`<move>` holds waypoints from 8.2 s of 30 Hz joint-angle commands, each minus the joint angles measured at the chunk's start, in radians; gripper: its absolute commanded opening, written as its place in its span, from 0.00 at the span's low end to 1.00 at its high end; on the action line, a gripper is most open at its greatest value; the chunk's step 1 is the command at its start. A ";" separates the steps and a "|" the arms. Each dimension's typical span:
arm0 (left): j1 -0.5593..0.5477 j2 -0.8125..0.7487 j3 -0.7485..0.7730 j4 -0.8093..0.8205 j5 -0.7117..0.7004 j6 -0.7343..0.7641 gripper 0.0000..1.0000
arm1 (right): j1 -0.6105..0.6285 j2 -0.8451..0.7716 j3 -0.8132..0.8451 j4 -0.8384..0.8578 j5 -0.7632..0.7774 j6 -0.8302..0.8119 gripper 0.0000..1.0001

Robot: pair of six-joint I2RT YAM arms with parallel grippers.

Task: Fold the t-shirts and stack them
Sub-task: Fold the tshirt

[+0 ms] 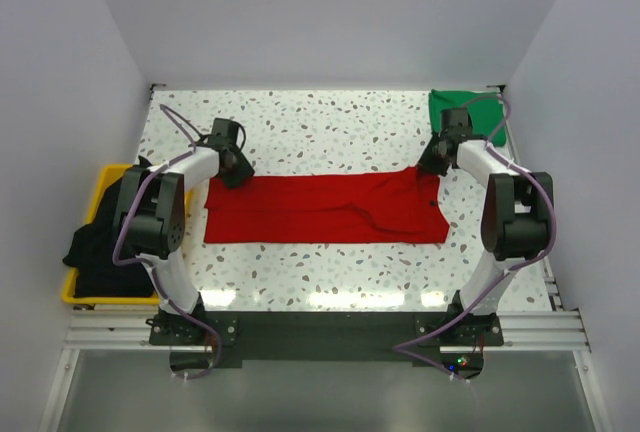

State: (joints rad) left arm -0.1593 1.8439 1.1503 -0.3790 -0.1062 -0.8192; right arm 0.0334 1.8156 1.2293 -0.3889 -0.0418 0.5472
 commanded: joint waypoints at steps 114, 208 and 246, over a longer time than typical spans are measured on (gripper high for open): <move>-0.784 -0.263 -0.361 0.163 -0.050 -0.224 0.19 | 0.218 0.660 0.864 -0.263 -0.042 -0.200 0.36; -0.740 -0.548 -0.520 0.163 0.131 0.032 0.37 | 0.323 -0.780 -0.651 -0.228 -0.294 0.071 0.50; -0.792 -0.528 -0.689 0.219 0.137 -0.067 0.17 | 0.324 -0.708 -0.919 0.025 -0.369 0.155 0.29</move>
State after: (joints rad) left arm -0.9394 1.3174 0.4965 -0.1188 0.0273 -0.8772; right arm 0.3584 1.0801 0.3519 -0.3889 -0.4400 0.7006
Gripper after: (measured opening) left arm 0.173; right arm 0.299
